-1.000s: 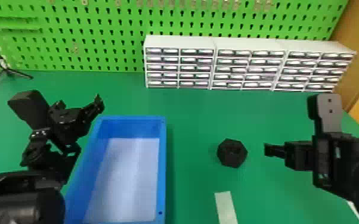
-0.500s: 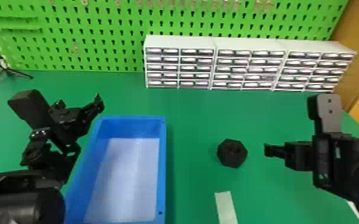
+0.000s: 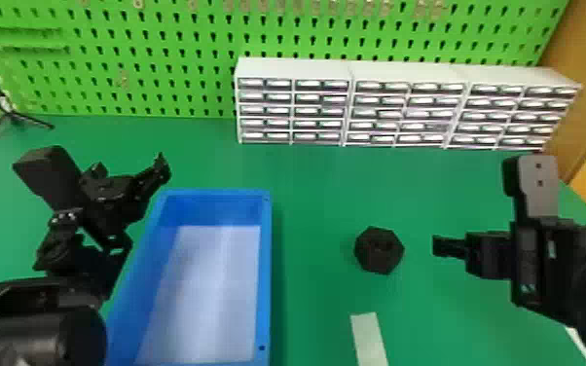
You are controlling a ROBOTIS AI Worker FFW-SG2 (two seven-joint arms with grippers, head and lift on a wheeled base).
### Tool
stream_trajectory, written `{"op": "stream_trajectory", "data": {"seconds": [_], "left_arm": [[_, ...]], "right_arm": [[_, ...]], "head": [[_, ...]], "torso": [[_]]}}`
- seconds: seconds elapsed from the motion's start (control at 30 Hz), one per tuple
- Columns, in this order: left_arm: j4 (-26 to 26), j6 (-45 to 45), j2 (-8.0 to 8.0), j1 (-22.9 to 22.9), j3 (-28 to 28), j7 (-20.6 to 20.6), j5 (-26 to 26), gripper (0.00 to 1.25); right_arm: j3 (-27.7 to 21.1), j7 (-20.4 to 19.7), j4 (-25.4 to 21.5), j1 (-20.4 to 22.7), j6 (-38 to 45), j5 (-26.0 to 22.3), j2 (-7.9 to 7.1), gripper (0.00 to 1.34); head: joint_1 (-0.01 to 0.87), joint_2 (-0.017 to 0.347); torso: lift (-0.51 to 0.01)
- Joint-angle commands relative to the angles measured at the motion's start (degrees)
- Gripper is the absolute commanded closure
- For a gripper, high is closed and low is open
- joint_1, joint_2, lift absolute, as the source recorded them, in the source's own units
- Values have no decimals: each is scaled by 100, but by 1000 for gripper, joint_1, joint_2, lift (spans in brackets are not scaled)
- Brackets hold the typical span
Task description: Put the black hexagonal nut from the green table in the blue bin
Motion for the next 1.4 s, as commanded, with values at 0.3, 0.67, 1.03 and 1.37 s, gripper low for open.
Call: {"op": "stream_trajectory", "data": {"seconds": [0.3,0.67,1.03,1.37], "left_arm": [[9,0,0,-25,-31,0,-9,125],[35,0,0,-69,-83,0,-18,125],[70,0,0,-87,-119,0,-9,125],[88,0,0,-95,-145,0,-9,125]], "right_arm": [[88,0,576,-371,-41,-251,-74,455],[282,9,1270,-776,-226,-348,-188,455],[563,9,2123,-1136,-657,-453,-311,456],[976,9,2931,-1531,-1017,-568,-320,453]], "head": [[692,8],[692,8],[692,8],[692,8]], "torso": [[-97],[-97],[-97],[-97]]}}
